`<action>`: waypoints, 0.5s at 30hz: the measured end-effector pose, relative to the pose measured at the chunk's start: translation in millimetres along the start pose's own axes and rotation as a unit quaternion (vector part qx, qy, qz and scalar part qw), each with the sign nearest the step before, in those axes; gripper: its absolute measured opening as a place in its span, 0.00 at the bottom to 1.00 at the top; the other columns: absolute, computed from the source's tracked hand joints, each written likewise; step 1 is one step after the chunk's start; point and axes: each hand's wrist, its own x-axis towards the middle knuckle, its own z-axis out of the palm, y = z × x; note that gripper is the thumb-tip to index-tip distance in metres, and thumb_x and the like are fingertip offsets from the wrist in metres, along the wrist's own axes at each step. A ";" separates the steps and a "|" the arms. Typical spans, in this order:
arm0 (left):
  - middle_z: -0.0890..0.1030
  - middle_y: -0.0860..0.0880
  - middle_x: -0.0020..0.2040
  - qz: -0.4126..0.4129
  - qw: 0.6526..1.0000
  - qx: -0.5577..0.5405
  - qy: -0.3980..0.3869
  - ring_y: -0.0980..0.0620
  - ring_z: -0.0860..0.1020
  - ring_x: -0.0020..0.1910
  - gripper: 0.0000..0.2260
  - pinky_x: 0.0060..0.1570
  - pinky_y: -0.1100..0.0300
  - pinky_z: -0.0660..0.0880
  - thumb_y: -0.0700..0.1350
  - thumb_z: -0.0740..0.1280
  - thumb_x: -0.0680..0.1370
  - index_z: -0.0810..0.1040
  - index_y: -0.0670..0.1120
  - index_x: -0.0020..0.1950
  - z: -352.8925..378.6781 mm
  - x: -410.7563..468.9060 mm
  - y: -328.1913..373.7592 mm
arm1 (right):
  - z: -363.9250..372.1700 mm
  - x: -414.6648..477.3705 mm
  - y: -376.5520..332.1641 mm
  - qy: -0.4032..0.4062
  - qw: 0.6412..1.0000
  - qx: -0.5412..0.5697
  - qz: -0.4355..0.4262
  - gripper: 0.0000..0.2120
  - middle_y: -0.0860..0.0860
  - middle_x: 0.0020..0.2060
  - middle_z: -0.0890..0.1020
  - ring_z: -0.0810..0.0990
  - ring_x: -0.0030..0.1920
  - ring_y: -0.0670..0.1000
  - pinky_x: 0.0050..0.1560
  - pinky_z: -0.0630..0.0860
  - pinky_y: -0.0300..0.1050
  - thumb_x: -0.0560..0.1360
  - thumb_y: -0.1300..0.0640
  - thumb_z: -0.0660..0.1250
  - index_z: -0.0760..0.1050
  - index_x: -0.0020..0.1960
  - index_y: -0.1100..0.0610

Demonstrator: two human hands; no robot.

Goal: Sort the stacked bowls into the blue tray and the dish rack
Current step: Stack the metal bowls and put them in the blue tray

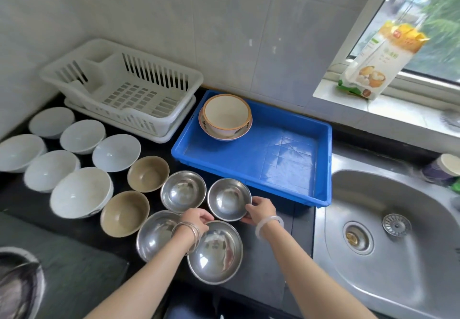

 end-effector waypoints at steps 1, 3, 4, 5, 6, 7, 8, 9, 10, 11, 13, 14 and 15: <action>0.84 0.45 0.50 0.004 1.000 0.011 0.004 0.52 0.80 0.50 0.11 0.50 0.66 0.73 0.32 0.66 0.72 0.82 0.43 0.50 0.8 0.7 -0.3 | -4.2 -1.8 0.6 0.006 1.000 0.002 -0.002 0.13 0.60 0.46 0.81 0.82 0.39 0.54 0.34 0.83 0.43 0.74 0.69 0.60 0.77 0.55 0.63; 0.84 0.46 0.49 0.010 1.000 0.023 0.009 0.52 0.81 0.49 0.09 0.51 0.65 0.73 0.34 0.67 0.73 0.83 0.45 0.48 1.9 2.0 -0.3 | -13.8 -6.1 2.6 0.013 1.000 0.007 -0.006 0.13 0.59 0.44 0.81 0.82 0.38 0.53 0.34 0.82 0.42 0.74 0.70 0.60 0.78 0.55 0.63; 0.84 0.47 0.48 0.011 1.000 0.027 0.012 0.52 0.81 0.48 0.09 0.51 0.65 0.73 0.35 0.67 0.72 0.83 0.45 0.47 2.2 2.8 -0.2 | -18.8 -9.1 3.2 0.016 1.000 0.007 -0.008 0.14 0.58 0.42 0.82 0.82 0.37 0.52 0.33 0.82 0.41 0.74 0.70 0.60 0.78 0.54 0.62; 0.85 0.47 0.47 0.013 0.999 0.030 0.016 0.52 0.81 0.47 0.09 0.50 0.65 0.73 0.35 0.67 0.72 0.83 0.45 0.47 2.5 3.4 0.0 | -24.1 -11.7 3.8 0.022 1.000 0.005 -0.011 0.14 0.56 0.38 0.82 0.82 0.35 0.51 0.31 0.81 0.39 0.73 0.70 0.60 0.79 0.53 0.62; 0.85 0.47 0.47 0.015 0.999 0.030 0.018 0.52 0.80 0.46 0.09 0.50 0.65 0.74 0.36 0.67 0.72 0.83 0.45 0.47 2.9 3.5 0.5 | -29.1 -13.9 4.3 0.030 0.999 0.003 -0.016 0.13 0.55 0.34 0.81 0.82 0.32 0.49 0.29 0.80 0.38 0.73 0.70 0.59 0.80 0.51 0.62; 0.85 0.47 0.46 0.017 0.999 0.028 0.019 0.52 0.80 0.46 0.09 0.50 0.64 0.74 0.36 0.67 0.72 0.83 0.45 0.47 3.5 3.8 1.5 | -34.1 -15.8 4.6 0.037 0.999 0.004 -0.020 0.13 0.54 0.32 0.80 0.81 0.29 0.47 0.28 0.79 0.37 0.72 0.71 0.59 0.80 0.50 0.63; 0.85 0.47 0.45 0.018 0.999 0.024 0.021 0.51 0.81 0.46 0.09 0.51 0.63 0.75 0.36 0.67 0.72 0.83 0.45 0.47 4.4 4.3 2.6 | -38.8 -17.3 4.6 0.041 0.999 0.008 -0.022 0.12 0.54 0.31 0.79 0.81 0.27 0.46 0.28 0.79 0.37 0.72 0.71 0.60 0.81 0.49 0.64; 0.85 0.47 0.44 0.018 0.999 0.017 0.024 0.51 0.81 0.46 0.09 0.52 0.61 0.76 0.36 0.67 0.72 0.83 0.45 0.46 5.4 5.0 4.2 | -43.4 -18.3 4.8 0.042 0.999 0.013 -0.022 0.12 0.55 0.32 0.79 0.81 0.27 0.47 0.29 0.79 0.37 0.72 0.71 0.60 0.80 0.48 0.66; 0.84 0.48 0.42 0.018 0.999 0.008 0.027 0.50 0.81 0.46 0.08 0.52 0.59 0.76 0.35 0.67 0.72 0.83 0.45 0.46 6.3 5.8 6.0 | -47.6 -19.3 5.0 0.041 0.999 0.019 -0.022 0.10 0.56 0.33 0.80 0.82 0.29 0.48 0.31 0.80 0.38 0.72 0.71 0.60 0.79 0.48 0.68; 0.83 0.49 0.40 0.018 0.999 -0.001 0.030 0.50 0.81 0.45 0.08 0.52 0.59 0.76 0.35 0.67 0.72 0.83 0.45 0.45 7.4 6.8 8.1 | -51.3 -20.7 5.0 0.038 0.999 0.024 -0.023 0.10 0.58 0.35 0.80 0.83 0.31 0.51 0.33 0.80 0.39 0.72 0.71 0.60 0.79 0.47 0.69; 0.81 0.51 0.37 0.022 0.999 -0.007 0.033 0.52 0.79 0.43 0.07 0.49 0.61 0.76 0.36 0.67 0.72 0.83 0.46 0.44 9.6 9.9 11.4 | -57.5 -24.0 5.6 0.033 0.999 0.035 -0.025 0.09 0.59 0.37 0.80 0.84 0.35 0.54 0.35 0.81 0.41 0.71 0.70 0.61 0.79 0.46 0.69; 0.81 0.51 0.37 0.024 0.999 -0.007 0.035 0.52 0.79 0.42 0.07 0.48 0.61 0.75 0.36 0.68 0.72 0.83 0.46 0.44 10.6 11.7 12.6 | -60.2 -25.9 6.0 0.035 0.998 0.039 -0.028 0.09 0.59 0.37 0.81 0.84 0.36 0.55 0.35 0.81 0.41 0.71 0.70 0.61 0.80 0.44 0.67; 0.82 0.50 0.38 0.024 0.999 -0.010 0.037 0.52 0.79 0.42 0.07 0.47 0.62 0.75 0.37 0.68 0.72 0.83 0.46 0.45 11.4 13.4 13.6 | -62.8 -27.7 6.2 0.039 0.998 0.044 -0.033 0.09 0.59 0.37 0.81 0.83 0.36 0.55 0.34 0.81 0.41 0.71 0.70 0.62 0.81 0.42 0.64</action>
